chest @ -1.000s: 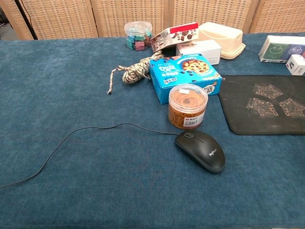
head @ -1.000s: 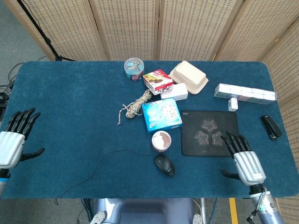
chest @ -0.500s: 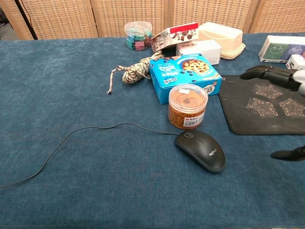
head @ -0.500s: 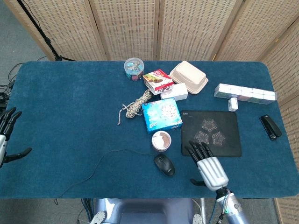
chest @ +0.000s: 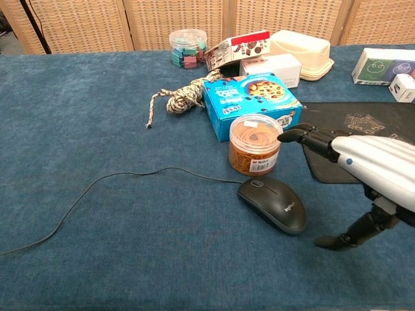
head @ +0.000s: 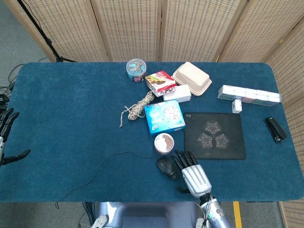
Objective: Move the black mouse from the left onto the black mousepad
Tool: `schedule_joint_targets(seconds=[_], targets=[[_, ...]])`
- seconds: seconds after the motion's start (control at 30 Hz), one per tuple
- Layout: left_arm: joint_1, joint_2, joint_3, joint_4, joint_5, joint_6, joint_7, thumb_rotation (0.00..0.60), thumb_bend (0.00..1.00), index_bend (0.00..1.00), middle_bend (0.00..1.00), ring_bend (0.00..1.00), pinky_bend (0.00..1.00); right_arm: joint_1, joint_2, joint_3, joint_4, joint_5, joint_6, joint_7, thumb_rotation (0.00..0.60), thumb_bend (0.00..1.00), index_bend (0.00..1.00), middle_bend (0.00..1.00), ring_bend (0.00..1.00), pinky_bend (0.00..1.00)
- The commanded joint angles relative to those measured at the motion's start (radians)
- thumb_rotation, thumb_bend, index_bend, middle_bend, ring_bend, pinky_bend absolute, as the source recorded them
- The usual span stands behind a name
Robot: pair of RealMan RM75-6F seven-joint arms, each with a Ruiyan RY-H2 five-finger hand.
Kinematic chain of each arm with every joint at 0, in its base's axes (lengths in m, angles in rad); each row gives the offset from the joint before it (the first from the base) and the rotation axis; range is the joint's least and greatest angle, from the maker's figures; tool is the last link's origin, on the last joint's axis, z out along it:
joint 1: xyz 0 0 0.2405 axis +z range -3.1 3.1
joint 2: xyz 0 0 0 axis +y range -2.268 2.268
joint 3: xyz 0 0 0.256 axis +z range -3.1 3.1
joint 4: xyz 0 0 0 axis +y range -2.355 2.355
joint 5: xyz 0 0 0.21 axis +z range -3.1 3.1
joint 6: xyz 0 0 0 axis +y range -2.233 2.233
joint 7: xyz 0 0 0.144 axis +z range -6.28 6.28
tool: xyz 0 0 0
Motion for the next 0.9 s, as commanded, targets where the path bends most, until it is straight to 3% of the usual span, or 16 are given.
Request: schedule_joint_targets(seconds=[0.03,0.43,0.9], targets=[[0.002,0.0,-0.005,0.001,-0.003,-0.003,-0.003,0.6,0.11,0.0,0.0,0.0,0.0,-0.009,-0.088,0.011,0.051,0.003,0.04,-0.004,0.6,0.0,0.0,0.0,0.0,0.0],[0.011,0.001,-0.022,0.003,-0.005,-0.016,-0.011,0.6,0.11,0.0,0.0,0.0,0.0,-0.021,-0.257,0.023,0.21,-0.025,0.109,0.03,0.6,0.0,0.0,0.0,0.0,0.0],[0.016,0.001,-0.035,0.001,-0.006,-0.031,-0.012,0.6,0.11,0.0,0.0,0.0,0.0,-0.023,-0.334,0.038,0.339,-0.027,0.136,0.068,0.6,0.0,0.0,0.0,0.0,0.0]])
